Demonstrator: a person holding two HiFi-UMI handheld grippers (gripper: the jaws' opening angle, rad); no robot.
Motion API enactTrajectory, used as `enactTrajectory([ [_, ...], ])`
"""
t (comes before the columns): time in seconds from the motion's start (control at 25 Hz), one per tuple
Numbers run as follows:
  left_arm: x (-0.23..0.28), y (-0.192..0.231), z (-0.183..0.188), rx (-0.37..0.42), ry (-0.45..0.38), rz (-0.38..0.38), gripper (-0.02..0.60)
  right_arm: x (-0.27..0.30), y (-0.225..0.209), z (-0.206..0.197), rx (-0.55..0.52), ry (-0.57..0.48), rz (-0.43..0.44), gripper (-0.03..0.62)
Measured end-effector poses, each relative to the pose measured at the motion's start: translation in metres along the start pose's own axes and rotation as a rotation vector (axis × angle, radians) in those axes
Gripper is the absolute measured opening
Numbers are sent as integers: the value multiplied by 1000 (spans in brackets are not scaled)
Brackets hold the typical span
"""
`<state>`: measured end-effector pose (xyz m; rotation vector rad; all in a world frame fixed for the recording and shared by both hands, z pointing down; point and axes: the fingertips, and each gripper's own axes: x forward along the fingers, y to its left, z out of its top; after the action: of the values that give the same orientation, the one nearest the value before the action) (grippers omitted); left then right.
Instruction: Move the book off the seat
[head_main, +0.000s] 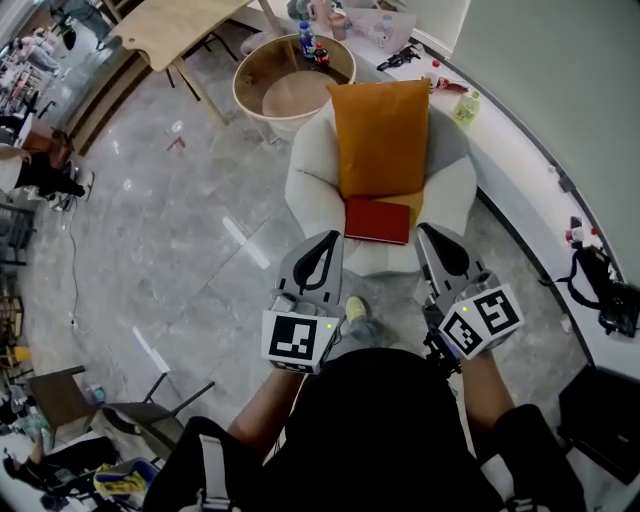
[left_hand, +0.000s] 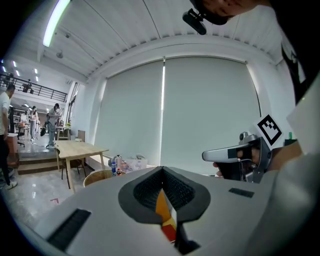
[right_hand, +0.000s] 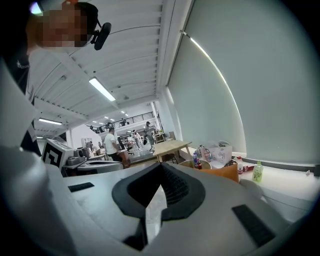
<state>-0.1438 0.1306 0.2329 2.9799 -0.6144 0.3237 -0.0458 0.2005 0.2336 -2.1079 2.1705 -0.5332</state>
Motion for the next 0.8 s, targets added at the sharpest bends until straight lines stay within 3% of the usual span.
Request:
enactTrajectory([
  [0.8, 1, 41, 2, -24, -39, -5, 5, 28, 18, 6, -58, 9, -29, 8],
])
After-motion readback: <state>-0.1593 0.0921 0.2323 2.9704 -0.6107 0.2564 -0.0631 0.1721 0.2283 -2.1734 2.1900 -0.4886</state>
